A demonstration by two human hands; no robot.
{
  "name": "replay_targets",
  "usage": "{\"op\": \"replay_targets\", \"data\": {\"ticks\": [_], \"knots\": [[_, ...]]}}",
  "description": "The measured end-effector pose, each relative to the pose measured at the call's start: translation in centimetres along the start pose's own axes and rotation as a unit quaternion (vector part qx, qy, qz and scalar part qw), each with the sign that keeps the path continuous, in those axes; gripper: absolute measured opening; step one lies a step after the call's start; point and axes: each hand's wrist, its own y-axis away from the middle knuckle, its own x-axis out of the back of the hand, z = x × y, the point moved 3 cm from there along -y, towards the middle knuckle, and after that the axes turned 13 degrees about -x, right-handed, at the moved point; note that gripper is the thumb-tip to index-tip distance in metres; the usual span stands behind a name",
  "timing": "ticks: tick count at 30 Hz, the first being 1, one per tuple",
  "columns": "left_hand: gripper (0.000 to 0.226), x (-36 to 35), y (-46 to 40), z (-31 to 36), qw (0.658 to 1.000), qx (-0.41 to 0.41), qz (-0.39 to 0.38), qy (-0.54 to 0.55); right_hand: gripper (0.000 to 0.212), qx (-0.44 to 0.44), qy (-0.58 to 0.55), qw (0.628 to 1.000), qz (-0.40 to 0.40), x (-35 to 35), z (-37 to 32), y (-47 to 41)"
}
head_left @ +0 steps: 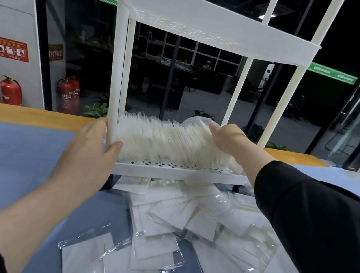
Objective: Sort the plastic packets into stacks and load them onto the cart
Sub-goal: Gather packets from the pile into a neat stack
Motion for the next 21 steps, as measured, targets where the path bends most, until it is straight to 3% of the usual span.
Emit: {"op": "replay_targets", "data": {"ticks": [4, 8, 12, 21], "knots": [[0.021, 0.1, 0.0, -0.1, 1.0, -0.004, 0.002, 0.0, 0.067, -0.012, 0.059, 0.998, -0.024, -0.3, -0.2, 1.0], [0.012, 0.1, -0.1, -0.2, 1.0, -0.002, 0.002, -0.005, 0.044, -0.019, 0.053, 0.998, -0.007, -0.1, -0.2, 0.0], [0.019, 0.1, -0.1, -0.2, 1.0, -0.004, 0.003, -0.001, 0.023, 0.023, 0.126, 0.991, 0.034, 0.2, -1.0, -0.5], [0.018, 0.0, -0.2, -0.6, 1.0, -0.009, 0.006, -0.002, 0.006, 0.032, 0.208, 0.974, 0.079, 1.3, -1.8, -0.6]]}}
